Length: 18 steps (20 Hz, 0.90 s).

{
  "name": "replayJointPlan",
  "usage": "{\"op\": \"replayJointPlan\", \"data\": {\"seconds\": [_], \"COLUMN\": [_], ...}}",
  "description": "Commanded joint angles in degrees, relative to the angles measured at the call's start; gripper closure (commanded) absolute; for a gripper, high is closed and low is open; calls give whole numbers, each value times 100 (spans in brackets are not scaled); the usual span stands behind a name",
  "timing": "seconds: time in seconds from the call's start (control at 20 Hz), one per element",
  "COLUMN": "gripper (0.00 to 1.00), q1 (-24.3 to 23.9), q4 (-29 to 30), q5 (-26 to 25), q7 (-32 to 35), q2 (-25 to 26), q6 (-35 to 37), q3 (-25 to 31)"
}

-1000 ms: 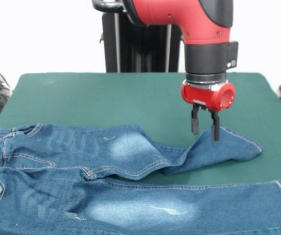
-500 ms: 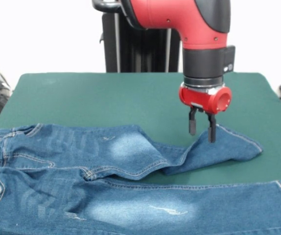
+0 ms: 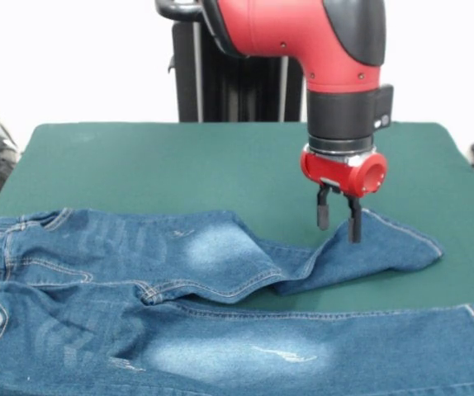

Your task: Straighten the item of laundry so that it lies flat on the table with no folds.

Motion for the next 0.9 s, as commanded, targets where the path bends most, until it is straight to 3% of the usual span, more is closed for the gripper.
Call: {"op": "replayJointPlan", "data": {"seconds": [0.05, 0.9], "gripper": [0, 0], "q1": [258, 303], "q4": [23, -99], "q5": [-101, -83], "q7": [714, 772], "q2": [447, 677], "q6": [-154, -384], "q3": [135, 140]}}
